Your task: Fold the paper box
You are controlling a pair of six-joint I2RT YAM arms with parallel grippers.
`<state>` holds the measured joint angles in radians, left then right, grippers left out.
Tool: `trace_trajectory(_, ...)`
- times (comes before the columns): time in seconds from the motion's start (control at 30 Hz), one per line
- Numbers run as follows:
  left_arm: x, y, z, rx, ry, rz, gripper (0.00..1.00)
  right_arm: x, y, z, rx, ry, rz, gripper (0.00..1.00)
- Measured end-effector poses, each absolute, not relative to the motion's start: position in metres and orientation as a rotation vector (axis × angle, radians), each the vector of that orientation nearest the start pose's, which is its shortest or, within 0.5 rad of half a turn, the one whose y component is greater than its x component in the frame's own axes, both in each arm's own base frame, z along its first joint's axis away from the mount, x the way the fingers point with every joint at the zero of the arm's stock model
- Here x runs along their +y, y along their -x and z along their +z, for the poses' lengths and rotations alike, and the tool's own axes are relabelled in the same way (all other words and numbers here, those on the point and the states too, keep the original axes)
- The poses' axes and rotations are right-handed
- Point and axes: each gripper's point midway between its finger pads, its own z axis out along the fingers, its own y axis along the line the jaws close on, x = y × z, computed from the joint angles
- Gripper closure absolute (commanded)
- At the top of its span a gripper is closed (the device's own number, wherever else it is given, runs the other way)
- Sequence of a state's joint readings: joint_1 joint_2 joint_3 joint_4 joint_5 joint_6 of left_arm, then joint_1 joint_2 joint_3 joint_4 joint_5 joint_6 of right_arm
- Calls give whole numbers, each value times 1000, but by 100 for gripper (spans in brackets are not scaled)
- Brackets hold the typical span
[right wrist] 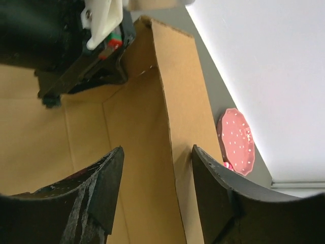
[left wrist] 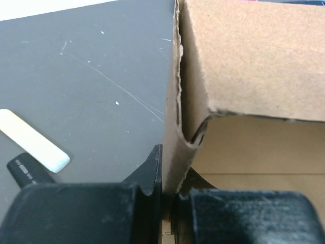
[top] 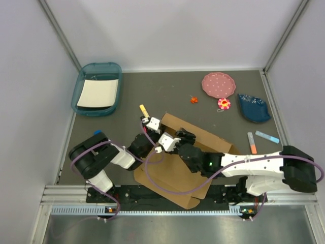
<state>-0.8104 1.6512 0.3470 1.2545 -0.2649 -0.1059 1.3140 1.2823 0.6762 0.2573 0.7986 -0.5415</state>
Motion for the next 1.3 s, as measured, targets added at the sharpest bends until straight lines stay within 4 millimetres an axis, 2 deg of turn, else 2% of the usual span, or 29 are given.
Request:
trace_trajectory(0.33, -251, -319, 120, 1567, -275, -442, 100, 285, -179, 205, 1437, 1182, -121, 31)
trace_trajectory(0.53, -249, -320, 129, 1550, -241, -455, 100, 262, -185, 205, 1474, 1149, -242, 32)
trace_trajectory(0.63, -247, -320, 135, 1538, -223, -460, 100, 252, -187, 213, 1489, 1094, -256, 32)
trace_trajectory(0.73, -241, -320, 143, 1523, -190, -452, 100, 241, -188, 242, 1495, 952, -190, 32)
trace_trajectory(0.83, -234, -320, 150, 1535, -163, -433, 100, 216, -192, 290, 1517, 694, -47, 32)
trace_trajectory(0.93, -231, -320, 147, 1593, -159, -404, 100, 176, -206, 340, 1532, 362, 92, 31)
trace_trajectory(1.03, -231, -320, 138, 1667, -166, -381, 100, 139, -214, 361, 1523, 136, 152, 30)
trace_trajectory(1.07, -231, -320, 133, 1708, -171, -368, 100, 129, -217, 362, 1525, 80, 152, 30)
trace_trajectory(1.13, -232, -320, 124, 1778, -184, -344, 100, 120, -222, 357, 1542, 39, 128, 30)
trace_trajectory(1.3, -229, -316, 106, 1911, -191, -286, 100, 112, -234, 324, 1619, 22, 58, 29)
